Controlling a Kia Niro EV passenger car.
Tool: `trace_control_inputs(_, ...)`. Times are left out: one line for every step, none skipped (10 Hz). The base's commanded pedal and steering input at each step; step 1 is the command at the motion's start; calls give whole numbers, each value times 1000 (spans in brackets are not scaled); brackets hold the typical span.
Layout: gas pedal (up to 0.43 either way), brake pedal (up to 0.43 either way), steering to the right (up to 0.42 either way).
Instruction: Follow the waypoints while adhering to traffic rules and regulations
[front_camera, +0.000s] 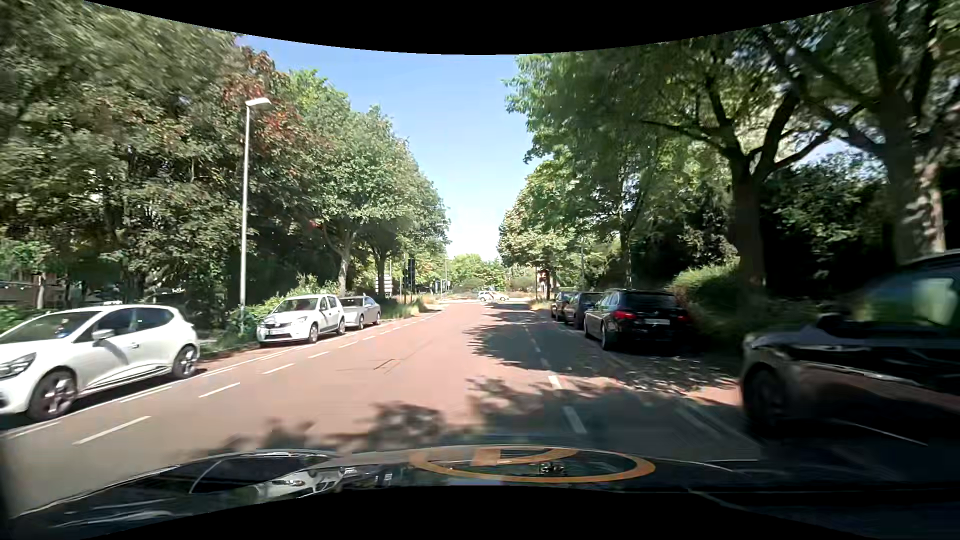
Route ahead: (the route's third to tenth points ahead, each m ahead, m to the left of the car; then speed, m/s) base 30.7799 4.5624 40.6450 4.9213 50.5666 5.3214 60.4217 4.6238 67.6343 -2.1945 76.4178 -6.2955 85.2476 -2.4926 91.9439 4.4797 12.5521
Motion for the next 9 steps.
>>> trace_control_inputs(79, 0, -3)
trace_control_inputs(67, 0, -3)
trace_control_inputs(67, 0, -3)
trace_control_inputs(59, 0, -2)
trace_control_inputs(47, 0, -2)
trace_control_inputs(47, 0, -2)
trace_control_inputs(39, 0, -2)
trace_control_inputs(28, 0, -2)
trace_control_inputs(28, 0, -2)
